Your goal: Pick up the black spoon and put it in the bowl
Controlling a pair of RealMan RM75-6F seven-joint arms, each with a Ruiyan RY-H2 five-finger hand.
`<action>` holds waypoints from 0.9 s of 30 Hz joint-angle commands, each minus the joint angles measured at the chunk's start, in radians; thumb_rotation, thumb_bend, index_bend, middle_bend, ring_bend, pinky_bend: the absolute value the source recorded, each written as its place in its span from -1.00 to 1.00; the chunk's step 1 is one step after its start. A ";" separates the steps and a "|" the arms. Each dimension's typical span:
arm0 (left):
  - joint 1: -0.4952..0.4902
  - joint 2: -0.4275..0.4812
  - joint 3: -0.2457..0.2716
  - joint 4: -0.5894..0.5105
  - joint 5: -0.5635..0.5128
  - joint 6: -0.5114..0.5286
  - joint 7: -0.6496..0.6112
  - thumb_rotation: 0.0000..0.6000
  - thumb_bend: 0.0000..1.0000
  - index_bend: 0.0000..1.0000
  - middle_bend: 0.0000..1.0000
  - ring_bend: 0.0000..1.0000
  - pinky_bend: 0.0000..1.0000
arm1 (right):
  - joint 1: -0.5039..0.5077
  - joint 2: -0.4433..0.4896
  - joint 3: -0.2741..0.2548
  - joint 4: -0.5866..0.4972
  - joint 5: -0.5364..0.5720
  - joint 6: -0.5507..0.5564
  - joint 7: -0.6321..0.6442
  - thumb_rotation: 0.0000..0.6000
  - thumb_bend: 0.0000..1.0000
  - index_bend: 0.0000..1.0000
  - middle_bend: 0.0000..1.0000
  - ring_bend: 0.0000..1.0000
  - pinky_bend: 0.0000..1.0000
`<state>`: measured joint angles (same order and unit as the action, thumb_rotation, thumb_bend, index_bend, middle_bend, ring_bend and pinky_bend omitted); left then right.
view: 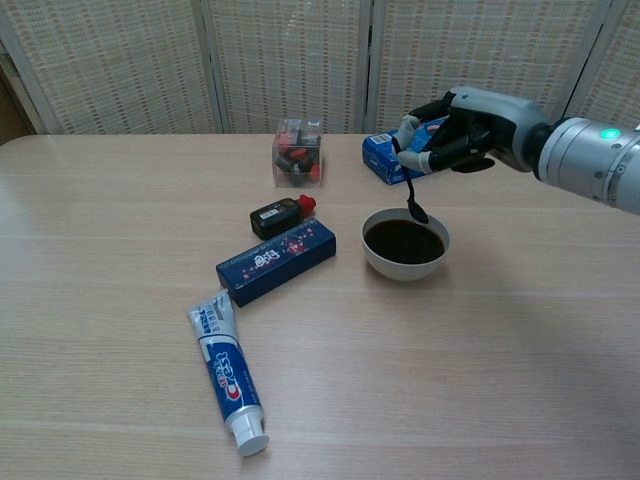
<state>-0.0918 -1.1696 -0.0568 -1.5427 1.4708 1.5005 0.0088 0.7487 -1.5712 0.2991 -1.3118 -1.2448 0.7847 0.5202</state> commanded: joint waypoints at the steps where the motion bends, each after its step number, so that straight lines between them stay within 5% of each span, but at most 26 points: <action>1: 0.000 0.001 0.000 0.003 -0.001 -0.003 -0.008 1.00 -0.52 -0.74 -0.74 -0.64 -0.67 | 0.031 -0.055 0.005 0.061 0.011 -0.030 0.028 1.00 0.04 0.32 1.00 1.00 1.00; 27: -0.003 -0.009 -0.004 0.031 -0.018 -0.026 -0.022 1.00 -0.52 -0.74 -0.74 -0.64 -0.70 | 0.093 -0.224 -0.032 0.339 -0.072 -0.087 0.229 1.00 0.05 0.34 1.00 1.00 1.00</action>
<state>-0.0950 -1.1784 -0.0604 -1.5117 1.4526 1.4739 -0.0132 0.8424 -1.7957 0.2693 -0.9747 -1.3145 0.6975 0.7457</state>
